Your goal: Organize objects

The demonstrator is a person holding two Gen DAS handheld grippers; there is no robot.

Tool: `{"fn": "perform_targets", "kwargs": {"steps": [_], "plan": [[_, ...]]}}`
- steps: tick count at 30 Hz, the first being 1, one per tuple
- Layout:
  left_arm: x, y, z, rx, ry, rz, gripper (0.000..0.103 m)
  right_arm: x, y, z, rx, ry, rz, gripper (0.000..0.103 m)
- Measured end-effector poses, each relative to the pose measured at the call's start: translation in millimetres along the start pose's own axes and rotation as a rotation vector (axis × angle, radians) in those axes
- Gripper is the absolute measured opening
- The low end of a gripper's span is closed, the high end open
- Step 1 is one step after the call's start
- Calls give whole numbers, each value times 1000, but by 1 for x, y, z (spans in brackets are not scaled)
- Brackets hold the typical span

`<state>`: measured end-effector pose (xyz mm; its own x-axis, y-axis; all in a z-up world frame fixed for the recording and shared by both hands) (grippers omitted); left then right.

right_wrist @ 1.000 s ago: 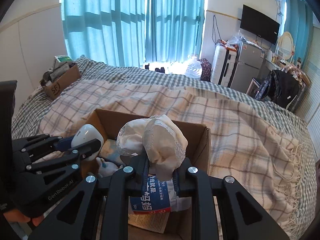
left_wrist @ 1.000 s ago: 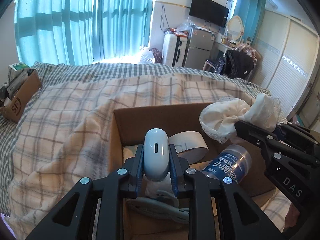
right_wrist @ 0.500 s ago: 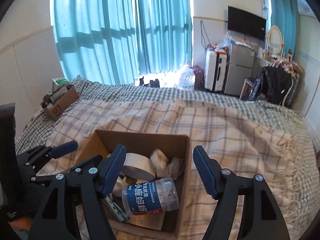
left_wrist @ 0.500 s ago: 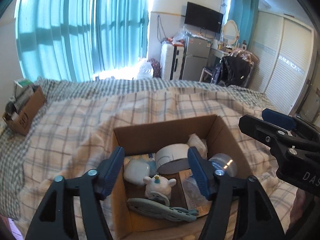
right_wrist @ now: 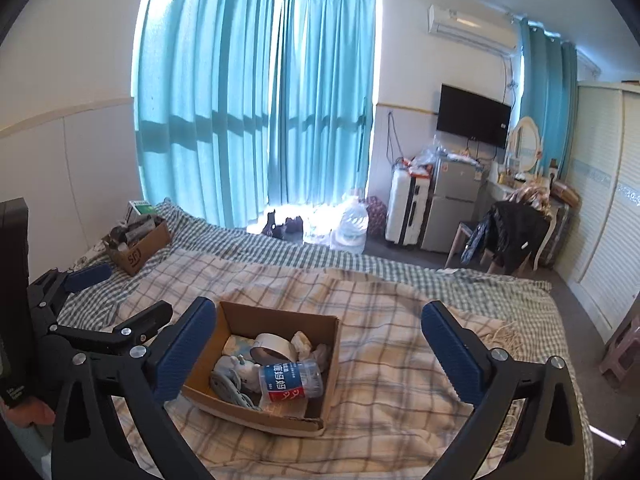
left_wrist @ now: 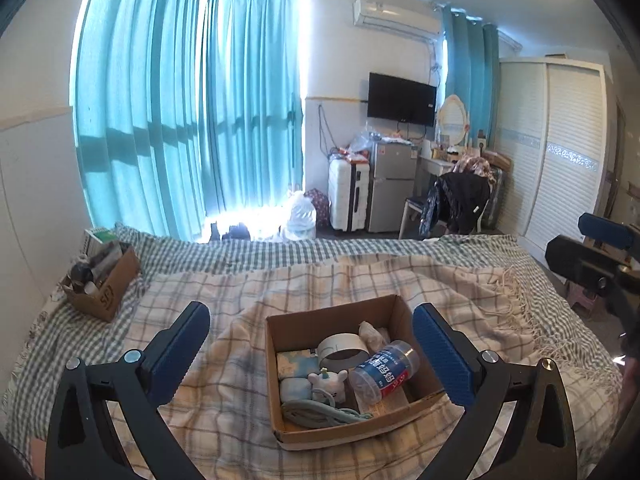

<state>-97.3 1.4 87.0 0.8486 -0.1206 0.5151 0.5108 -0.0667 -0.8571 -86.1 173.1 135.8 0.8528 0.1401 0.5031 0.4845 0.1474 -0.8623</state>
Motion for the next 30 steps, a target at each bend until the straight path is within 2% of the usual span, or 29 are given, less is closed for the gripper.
{"fn": "perform_targets", "kwargs": {"steps": [8, 12, 17, 21, 25, 30], "plan": [[39, 23, 21, -45, -24, 83, 103, 48, 29, 19, -16, 84, 108, 103], [47, 44, 26, -39, -49, 117, 103, 42, 47, 28, -31, 58, 135, 103], [42, 73, 27, 41, -60, 128, 103, 17, 78, 31, -24, 60, 110, 103], [35, 91, 28, 43, -116, 115, 103, -5, 92, 27, -14, 51, 52, 103], [33, 96, 27, 25, -133, 121, 103, -12, 99, 26, -21, 40, 38, 103], [33, 98, 16, 95, -115, 107, 103, -17, 106, 23, -15, 53, 13, 103]]}}
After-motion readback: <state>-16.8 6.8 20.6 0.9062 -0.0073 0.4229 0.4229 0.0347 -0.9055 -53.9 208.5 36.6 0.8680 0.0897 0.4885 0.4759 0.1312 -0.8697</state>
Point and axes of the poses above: each gripper's, at about its wrist camera, not at the fingertips, and x roughly against the way its jaws point, z to its right, y to its underside, the point moved 2 cm from there along -x, roughly the way its jaws point, and after that the axes turned 4 degrees about -z, right-handed, at the moved point
